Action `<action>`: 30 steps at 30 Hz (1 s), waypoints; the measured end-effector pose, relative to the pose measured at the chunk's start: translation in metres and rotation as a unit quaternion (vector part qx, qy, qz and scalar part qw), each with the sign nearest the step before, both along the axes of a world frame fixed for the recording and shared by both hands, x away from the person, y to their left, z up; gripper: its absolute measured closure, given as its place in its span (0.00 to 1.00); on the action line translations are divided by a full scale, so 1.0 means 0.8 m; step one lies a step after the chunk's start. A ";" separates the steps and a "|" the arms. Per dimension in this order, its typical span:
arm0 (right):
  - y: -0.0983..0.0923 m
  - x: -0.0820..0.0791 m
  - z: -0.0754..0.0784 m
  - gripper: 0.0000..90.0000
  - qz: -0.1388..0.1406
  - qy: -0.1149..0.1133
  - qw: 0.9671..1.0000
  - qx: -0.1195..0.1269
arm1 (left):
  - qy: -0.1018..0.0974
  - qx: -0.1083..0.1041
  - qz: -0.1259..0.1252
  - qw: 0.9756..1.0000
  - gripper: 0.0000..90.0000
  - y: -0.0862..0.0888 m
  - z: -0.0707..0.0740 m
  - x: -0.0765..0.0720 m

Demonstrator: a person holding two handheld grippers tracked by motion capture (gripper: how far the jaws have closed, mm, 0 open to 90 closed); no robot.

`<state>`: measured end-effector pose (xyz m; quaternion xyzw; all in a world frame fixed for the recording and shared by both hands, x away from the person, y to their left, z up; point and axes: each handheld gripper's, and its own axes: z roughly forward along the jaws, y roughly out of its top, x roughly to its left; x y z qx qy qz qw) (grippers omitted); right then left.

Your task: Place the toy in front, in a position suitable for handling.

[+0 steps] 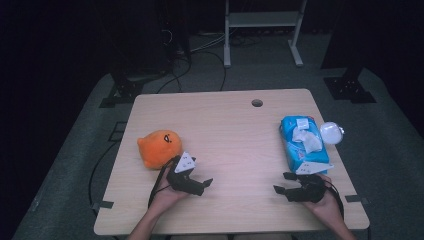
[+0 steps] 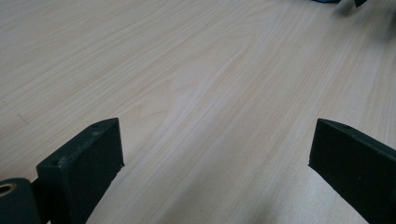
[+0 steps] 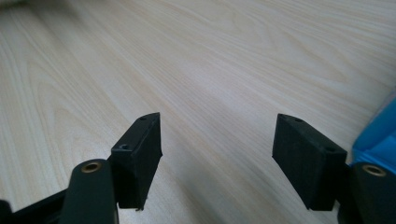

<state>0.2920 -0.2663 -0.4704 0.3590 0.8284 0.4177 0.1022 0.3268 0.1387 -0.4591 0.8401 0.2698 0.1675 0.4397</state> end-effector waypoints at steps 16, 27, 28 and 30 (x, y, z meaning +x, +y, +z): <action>-0.001 -0.001 -0.001 0.36 0.001 0.009 1.000 0.018 | -0.071 -0.022 0.063 0.995 0.04 0.044 0.043 0.015; 0.002 0.000 -0.002 0.37 0.005 0.014 1.000 0.020 | -0.098 -0.050 0.138 0.984 0.04 0.122 0.066 0.029; 0.002 0.000 -0.002 0.37 0.005 0.015 1.000 0.019 | -0.095 -0.055 0.144 0.983 0.04 0.126 0.064 0.031; 0.003 0.000 -0.003 0.37 0.005 0.017 1.000 0.018 | -0.094 -0.056 0.159 0.981 0.04 0.135 0.060 0.035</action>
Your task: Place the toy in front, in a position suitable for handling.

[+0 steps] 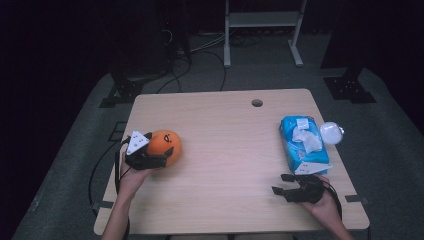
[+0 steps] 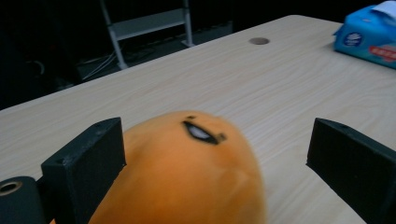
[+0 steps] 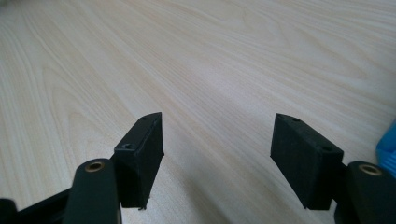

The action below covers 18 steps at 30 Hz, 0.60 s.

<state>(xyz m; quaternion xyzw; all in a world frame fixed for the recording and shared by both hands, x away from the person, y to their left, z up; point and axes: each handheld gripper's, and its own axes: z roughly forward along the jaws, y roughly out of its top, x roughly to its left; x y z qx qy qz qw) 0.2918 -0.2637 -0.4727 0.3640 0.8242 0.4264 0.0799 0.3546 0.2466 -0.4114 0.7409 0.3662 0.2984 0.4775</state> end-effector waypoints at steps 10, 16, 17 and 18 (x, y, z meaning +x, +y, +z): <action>0.005 -0.003 -0.001 0.37 0.010 0.001 1.000 -0.007 | 0.030 -0.014 0.044 0.998 0.04 0.031 -0.031 0.013; 0.006 -0.003 -0.001 0.37 0.012 0.000 1.000 -0.009 | 0.029 -0.033 0.056 0.997 0.06 0.038 -0.047 0.014; 0.006 -0.003 -0.001 0.37 0.012 0.000 1.000 -0.010 | 0.031 -0.030 0.055 0.998 0.07 0.039 -0.048 0.014; 0.006 -0.003 -0.001 0.37 0.012 0.000 1.000 -0.010 | 0.031 -0.029 0.055 0.998 0.09 0.038 -0.048 0.013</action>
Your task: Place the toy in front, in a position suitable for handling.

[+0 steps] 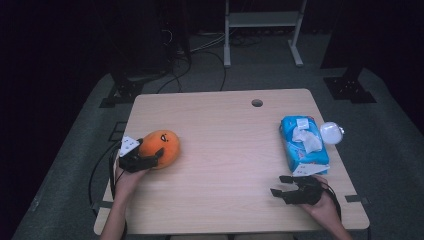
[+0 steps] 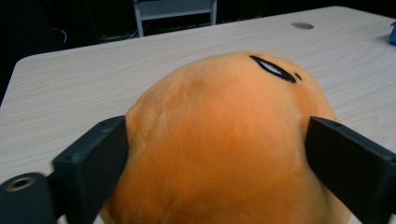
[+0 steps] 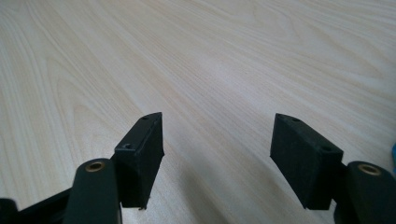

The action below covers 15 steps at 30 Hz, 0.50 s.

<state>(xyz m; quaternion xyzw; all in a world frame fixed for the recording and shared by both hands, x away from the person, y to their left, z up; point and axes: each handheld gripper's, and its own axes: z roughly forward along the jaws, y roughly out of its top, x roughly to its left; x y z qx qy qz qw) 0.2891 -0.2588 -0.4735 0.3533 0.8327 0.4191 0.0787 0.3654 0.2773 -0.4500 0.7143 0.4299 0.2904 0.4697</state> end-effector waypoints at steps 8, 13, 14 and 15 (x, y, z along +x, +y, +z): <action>0.003 0.001 -0.002 0.37 0.003 0.001 1.000 -0.005 | 0.017 0.048 0.003 0.999 0.20 -0.019 0.003 -0.003; 0.006 0.001 -0.002 0.38 0.005 0.001 1.000 -0.007 | 0.019 0.063 0.001 0.998 0.20 -0.024 0.003 -0.004; 0.006 0.001 -0.002 0.38 0.005 0.001 1.000 -0.006 | 0.020 0.063 -0.002 0.998 0.20 -0.022 0.003 -0.004; 0.006 0.001 -0.002 0.38 0.005 0.000 1.000 -0.007 | 0.023 0.062 -0.008 0.998 0.20 -0.021 0.002 -0.003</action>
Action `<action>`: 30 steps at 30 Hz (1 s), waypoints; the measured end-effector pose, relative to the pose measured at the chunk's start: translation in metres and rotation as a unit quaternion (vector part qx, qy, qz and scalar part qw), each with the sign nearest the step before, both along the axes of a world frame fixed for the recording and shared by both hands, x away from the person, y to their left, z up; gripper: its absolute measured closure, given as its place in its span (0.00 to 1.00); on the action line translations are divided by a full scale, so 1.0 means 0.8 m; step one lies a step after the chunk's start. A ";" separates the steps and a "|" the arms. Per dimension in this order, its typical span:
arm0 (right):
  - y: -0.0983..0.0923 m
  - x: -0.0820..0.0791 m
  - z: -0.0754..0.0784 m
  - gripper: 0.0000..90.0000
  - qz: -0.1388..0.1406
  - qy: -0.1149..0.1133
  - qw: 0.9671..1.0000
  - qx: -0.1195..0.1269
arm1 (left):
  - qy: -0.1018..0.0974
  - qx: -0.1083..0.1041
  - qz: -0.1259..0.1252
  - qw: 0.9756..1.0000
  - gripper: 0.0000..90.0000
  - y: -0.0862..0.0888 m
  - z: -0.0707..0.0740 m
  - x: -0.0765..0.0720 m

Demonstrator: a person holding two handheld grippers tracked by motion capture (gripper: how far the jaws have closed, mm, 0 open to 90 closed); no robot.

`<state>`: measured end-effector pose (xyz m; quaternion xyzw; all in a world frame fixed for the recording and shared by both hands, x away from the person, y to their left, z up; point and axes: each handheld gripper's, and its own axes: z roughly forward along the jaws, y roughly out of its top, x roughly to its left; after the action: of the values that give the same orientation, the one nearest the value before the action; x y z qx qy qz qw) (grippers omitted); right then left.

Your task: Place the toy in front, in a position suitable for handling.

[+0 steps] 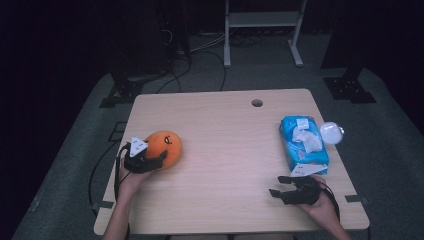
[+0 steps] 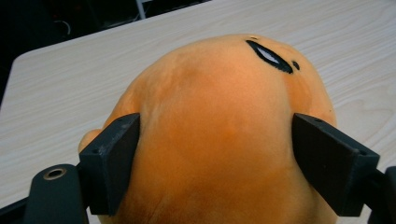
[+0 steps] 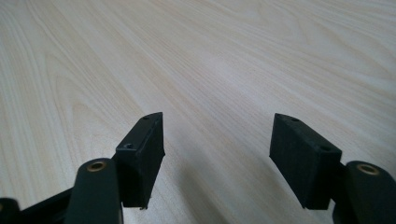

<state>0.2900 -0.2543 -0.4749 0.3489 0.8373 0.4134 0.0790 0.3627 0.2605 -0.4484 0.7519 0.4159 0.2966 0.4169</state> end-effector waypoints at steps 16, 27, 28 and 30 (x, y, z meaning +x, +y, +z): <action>-0.002 -0.001 0.003 0.39 -0.003 -0.007 1.000 0.002 | -0.006 -0.050 0.004 0.999 0.52 0.007 0.009 -0.004; -0.002 -0.001 0.004 0.39 -0.004 -0.010 1.000 0.003 | -0.016 -0.125 -0.005 0.992 0.56 0.016 0.022 -0.008; -0.002 -0.001 0.004 0.39 -0.004 -0.010 1.000 0.003 | -0.018 -0.133 -0.006 0.991 0.56 0.016 0.025 -0.010; -0.002 -0.001 0.004 0.39 -0.004 -0.011 1.000 0.002 | -0.021 -0.136 -0.010 0.990 0.56 0.016 0.028 -0.011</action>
<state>0.2892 -0.2561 -0.4719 0.3480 0.8340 0.4187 0.0890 0.3539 0.2732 -0.4259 0.6861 0.4357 0.2492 0.5266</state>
